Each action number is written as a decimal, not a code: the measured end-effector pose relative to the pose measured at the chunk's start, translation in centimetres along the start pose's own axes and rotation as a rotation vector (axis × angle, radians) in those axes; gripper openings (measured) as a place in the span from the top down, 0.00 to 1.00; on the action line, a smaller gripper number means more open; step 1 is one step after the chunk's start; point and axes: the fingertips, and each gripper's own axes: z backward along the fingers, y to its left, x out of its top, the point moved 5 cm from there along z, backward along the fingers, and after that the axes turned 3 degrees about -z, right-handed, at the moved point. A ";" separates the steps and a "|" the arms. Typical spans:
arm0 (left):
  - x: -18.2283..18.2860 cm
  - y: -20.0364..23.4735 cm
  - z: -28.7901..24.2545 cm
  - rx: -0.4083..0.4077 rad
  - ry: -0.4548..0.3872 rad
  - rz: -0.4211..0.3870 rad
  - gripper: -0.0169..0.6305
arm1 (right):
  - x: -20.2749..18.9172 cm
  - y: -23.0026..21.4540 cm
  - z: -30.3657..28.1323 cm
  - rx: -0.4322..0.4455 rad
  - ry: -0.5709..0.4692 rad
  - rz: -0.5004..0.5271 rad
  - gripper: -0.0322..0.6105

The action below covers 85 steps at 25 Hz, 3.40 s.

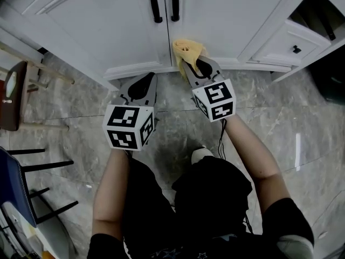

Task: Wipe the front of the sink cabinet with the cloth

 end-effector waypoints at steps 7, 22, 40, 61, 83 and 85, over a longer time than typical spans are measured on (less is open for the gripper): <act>0.1 -1.7 -1.6 -0.046 0.004 -0.016 0.95 | -1.9 -5.2 2.9 -0.146 0.021 -0.041 0.85; 1.3 -6.5 -6.5 -0.186 0.004 -0.006 0.95 | -4.7 -16.0 10.9 -0.426 0.101 -0.056 0.85; 11.8 -8.5 8.4 -0.184 0.152 0.052 0.95 | 9.7 -9.4 19.9 -0.470 0.267 -0.228 0.85; 29.2 -11.8 34.2 -0.190 0.210 0.105 0.95 | 36.6 7.4 37.8 -0.432 0.287 -0.280 0.85; 32.0 -27.3 50.3 -0.089 0.200 0.047 0.95 | 44.7 13.8 56.3 -0.188 0.225 -0.147 0.85; 33.0 -29.1 51.6 -0.097 0.186 0.015 0.95 | 45.3 14.2 59.0 -0.195 0.211 -0.154 0.85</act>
